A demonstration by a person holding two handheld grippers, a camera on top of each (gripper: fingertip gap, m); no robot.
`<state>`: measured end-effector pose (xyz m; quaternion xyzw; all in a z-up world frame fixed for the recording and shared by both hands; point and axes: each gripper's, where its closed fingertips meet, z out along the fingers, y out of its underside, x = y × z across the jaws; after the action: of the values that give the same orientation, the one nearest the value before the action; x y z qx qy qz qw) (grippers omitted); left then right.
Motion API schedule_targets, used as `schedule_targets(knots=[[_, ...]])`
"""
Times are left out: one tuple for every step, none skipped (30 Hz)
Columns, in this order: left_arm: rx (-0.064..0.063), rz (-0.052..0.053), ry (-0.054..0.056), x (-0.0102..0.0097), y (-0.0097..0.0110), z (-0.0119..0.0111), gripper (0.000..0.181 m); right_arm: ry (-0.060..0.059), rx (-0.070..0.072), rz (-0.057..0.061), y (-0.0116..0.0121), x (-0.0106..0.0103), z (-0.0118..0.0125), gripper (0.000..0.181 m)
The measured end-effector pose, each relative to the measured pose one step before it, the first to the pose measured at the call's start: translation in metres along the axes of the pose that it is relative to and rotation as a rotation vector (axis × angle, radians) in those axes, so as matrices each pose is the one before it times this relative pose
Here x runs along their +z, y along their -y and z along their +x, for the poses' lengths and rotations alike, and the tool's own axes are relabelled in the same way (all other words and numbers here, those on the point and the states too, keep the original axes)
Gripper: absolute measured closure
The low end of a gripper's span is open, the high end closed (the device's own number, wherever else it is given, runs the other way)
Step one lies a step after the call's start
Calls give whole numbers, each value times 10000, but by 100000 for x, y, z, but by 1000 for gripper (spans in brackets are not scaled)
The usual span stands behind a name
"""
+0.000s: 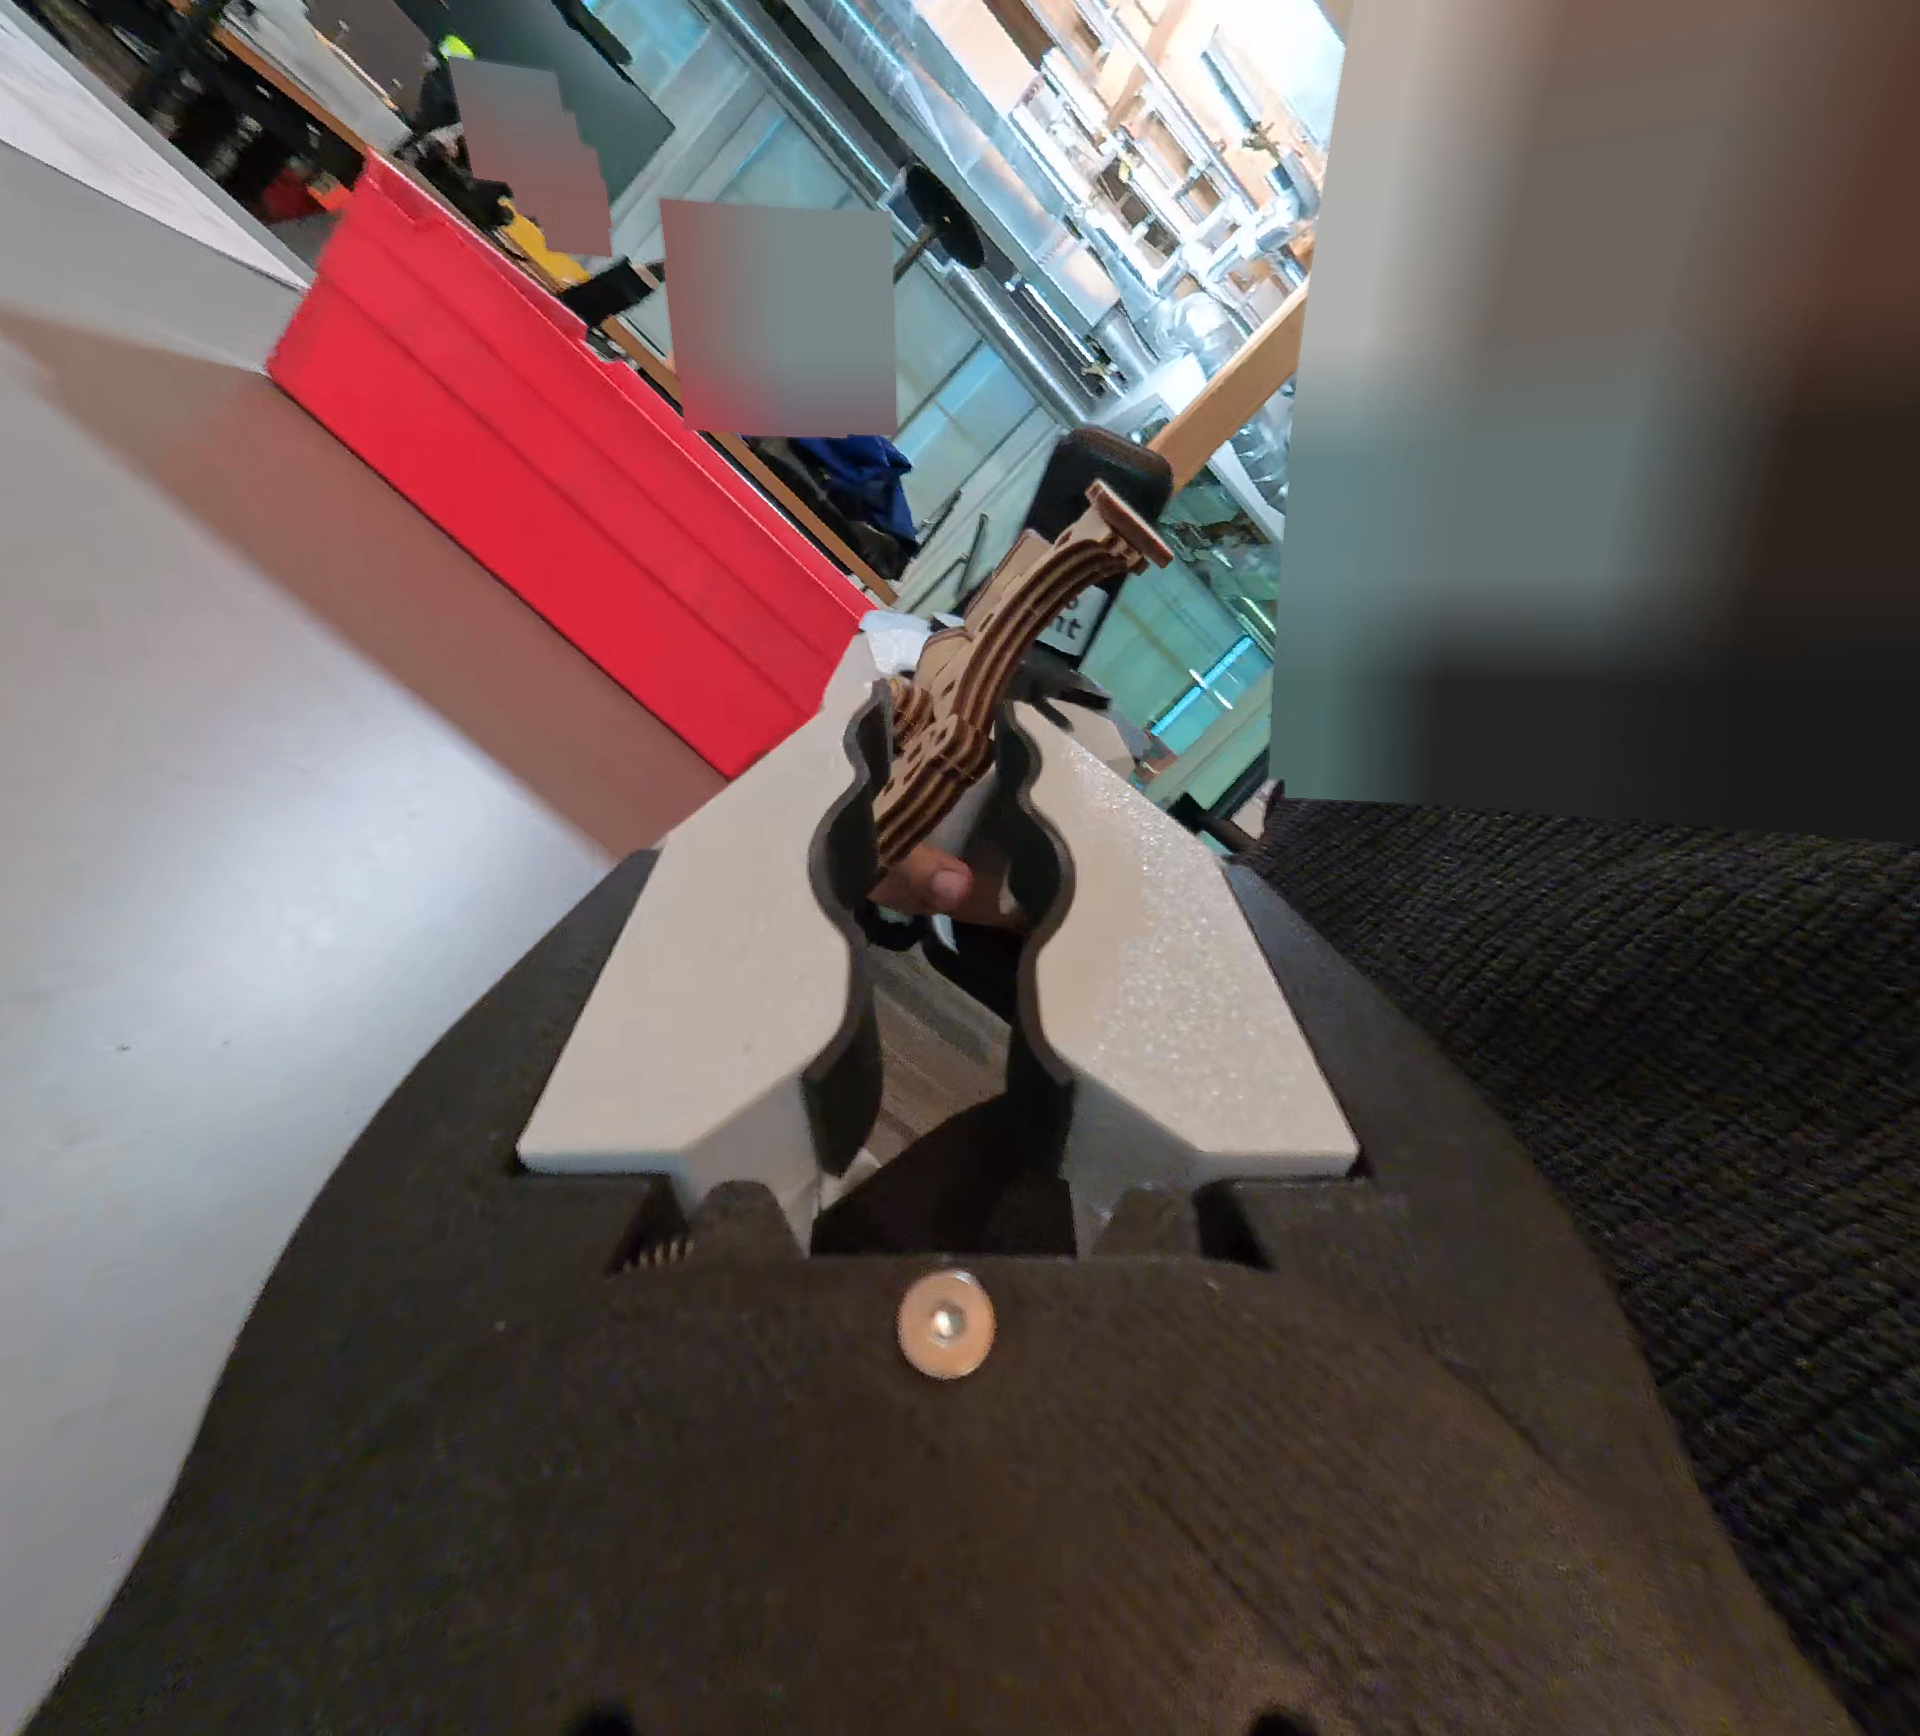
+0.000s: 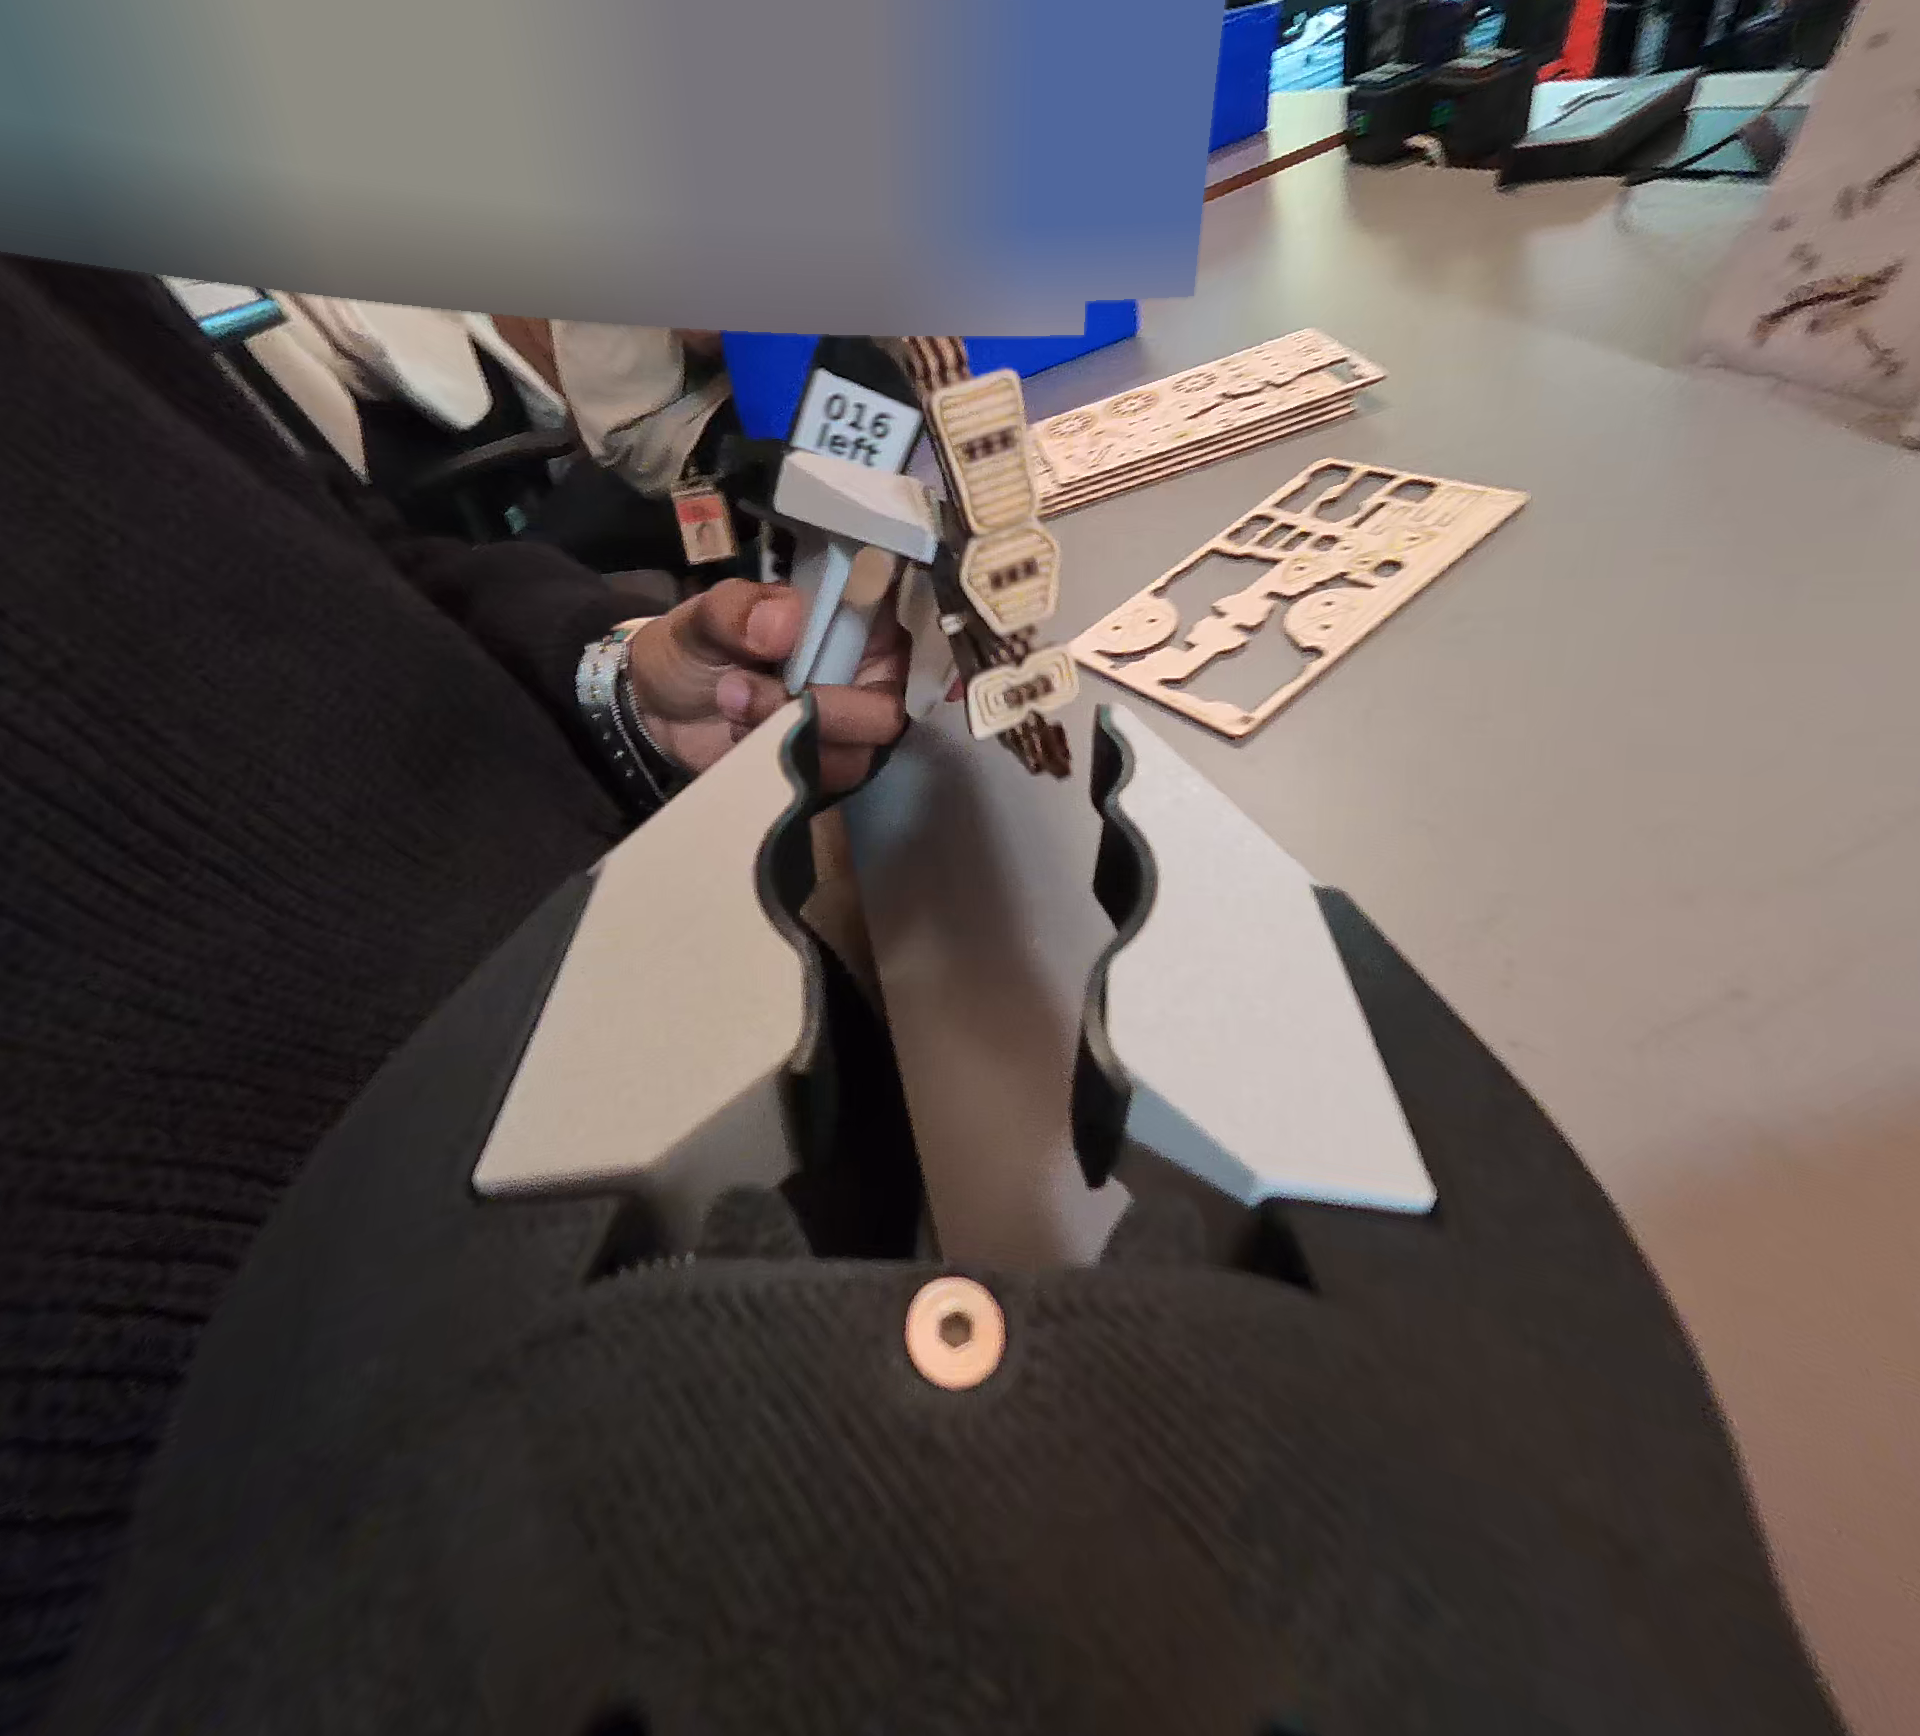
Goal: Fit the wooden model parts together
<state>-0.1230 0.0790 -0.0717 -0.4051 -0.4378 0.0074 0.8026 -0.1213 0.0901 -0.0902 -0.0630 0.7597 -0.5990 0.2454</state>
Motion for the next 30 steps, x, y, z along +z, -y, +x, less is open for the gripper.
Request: schedule_targets(knots=[[-122,-152,-188,187,-297,237,163,162,126,53,52,48,-199,129],[-83,-128,-171,181,-271,228,163,148,165,170,234,-78,-121,129],[-67,-117,-170,172,-257,235,163,86,170,226,332,-191,26,130],[-51,-51,-93,141,-156,141,163,53,148,219,338,-229,77,131],[-43,1,-64,108,-85,83,163,80,102,161,252,-219,18,134],[-83,34,-71,60,-29,69,163,106,48,63,111,-143,-67,138],[-108,62,-51,24,25,13,164,112,-21,-11,0,-40,-155,141],[-95,62,-76,13,36,50,163,98,-86,-66,-99,47,-214,143],[-66,12,-65,20,-19,51,163,41,-130,-95,-120,110,-180,143],[-16,-31,4,45,-75,-25,163,-42,-167,-104,-146,111,-87,144],[31,-20,3,34,-56,3,163,-62,-211,-100,-119,86,-74,147],[33,-6,-26,38,-33,70,163,-75,-227,-72,-67,31,-42,150],[2,2,-31,36,-12,66,163,-100,-201,-42,-2,-7,8,153],[-15,18,-56,29,29,92,163,-63,-171,-16,29,-27,-11,156],[10,13,-45,21,15,96,164,-24,-133,12,69,-26,-54,158],[68,-1,-43,14,10,123,164,-1,-92,29,77,-27,-60,158],[117,-36,-44,29,-11,174,163,15,-62,33,72,0,-76,158],[157,-61,-50,35,-6,224,163,41,-78,47,94,-13,-126,158],[198,-71,-68,62,21,298,163,47,-117,63,126,-28,-148,158],[220,-92,-70,78,22,335,163,50,-162,87,173,-41,-198,158],[240,-111,-31,90,14,285,163,50,-206,106,223,-43,-226,158],[251,-116,14,63,12,216,163,35,-233,98,215,-40,-216,158],[244,-109,44,39,-12,145,163,2,-241,64,163,-38,-182,158],[183,-97,43,2,-9,89,163,-24,-236,33,106,-14,-118,158],[103,-78,3,-17,-9,66,163,-23,-200,30,63,-3,-97,158],[22,-50,-80,-38,-16,131,163,-11,-136,36,36,15,-55,159],[-55,-13,-66,-32,18,62,163,39,-66,71,60,29,-109,159],[-68,-8,-81,-7,-16,65,163,63,-7,119,114,0,-93,159],[-85,-22,-114,9,-60,106,163,78,59,145,157,-11,-72,159],[-94,-40,-85,38,-99,68,163,111,114,132,158,-22,-78,159]])
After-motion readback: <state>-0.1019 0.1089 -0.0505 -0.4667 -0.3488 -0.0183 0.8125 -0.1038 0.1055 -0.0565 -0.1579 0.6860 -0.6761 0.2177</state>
